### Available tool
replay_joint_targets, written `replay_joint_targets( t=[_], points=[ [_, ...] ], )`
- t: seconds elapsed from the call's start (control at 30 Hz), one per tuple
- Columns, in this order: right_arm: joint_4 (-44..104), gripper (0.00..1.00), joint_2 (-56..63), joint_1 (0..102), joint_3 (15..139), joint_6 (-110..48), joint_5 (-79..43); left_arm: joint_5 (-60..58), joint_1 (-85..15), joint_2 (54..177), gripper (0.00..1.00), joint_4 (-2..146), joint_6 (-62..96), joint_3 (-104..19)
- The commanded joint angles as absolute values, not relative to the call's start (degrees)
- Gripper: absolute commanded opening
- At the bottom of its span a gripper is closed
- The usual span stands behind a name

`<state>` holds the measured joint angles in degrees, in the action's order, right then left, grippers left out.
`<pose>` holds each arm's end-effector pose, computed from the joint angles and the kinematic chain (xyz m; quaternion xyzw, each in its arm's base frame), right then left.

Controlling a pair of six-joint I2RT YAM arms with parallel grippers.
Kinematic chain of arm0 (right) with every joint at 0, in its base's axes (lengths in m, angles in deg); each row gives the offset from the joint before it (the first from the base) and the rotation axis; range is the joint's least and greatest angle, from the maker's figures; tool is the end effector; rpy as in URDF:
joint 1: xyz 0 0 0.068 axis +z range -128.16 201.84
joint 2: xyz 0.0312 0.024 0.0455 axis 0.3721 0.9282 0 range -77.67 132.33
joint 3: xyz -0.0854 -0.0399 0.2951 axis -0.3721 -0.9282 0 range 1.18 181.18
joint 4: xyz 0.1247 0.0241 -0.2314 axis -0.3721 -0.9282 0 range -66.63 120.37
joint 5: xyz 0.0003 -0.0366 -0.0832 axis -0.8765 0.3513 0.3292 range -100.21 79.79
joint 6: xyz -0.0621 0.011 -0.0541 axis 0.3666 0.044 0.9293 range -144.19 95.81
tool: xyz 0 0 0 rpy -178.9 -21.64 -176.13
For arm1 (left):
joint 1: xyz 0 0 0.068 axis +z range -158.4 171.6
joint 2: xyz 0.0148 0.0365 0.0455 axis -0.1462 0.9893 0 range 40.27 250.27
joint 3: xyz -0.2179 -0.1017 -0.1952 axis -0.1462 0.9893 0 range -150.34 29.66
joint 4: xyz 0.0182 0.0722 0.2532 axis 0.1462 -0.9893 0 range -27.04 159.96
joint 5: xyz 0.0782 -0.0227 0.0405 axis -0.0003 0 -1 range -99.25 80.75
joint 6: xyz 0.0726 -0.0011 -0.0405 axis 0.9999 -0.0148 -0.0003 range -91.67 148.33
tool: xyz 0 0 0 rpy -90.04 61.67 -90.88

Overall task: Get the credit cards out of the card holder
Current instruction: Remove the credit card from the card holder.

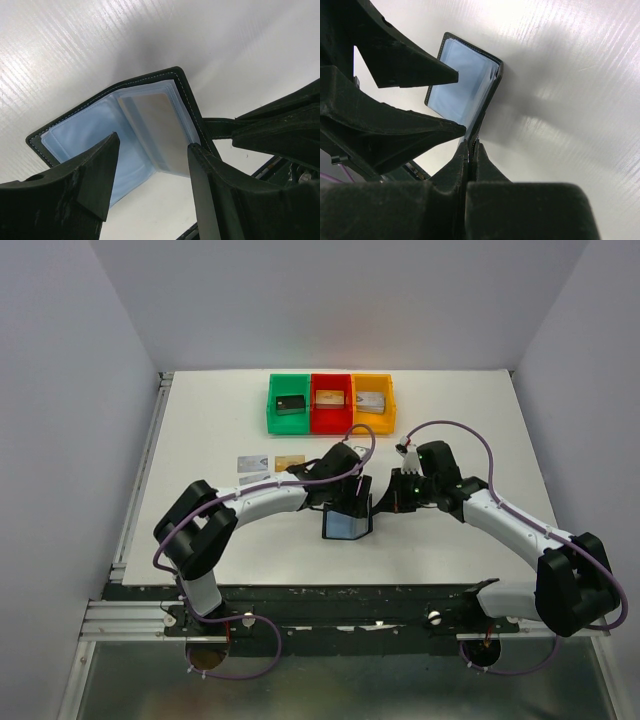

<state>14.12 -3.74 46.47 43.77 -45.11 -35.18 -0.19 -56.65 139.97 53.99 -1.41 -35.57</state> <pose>0.2359 0.1418 0.2230 -0.1076 0.9072 0.3225 0.2476 0.2591 -0.3074 0.2082 0.1772 0.9215 -0.2701 0.2155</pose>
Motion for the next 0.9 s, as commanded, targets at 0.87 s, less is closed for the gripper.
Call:
replay_joint_targets(
  t=[0.87],
  points=[
    [14.9,0.00,-3.5,46.1,43.9,-44.6,-36.5,-0.2,-58.6,140.2,0.70,53.2,-0.1,-37.8]
  ],
)
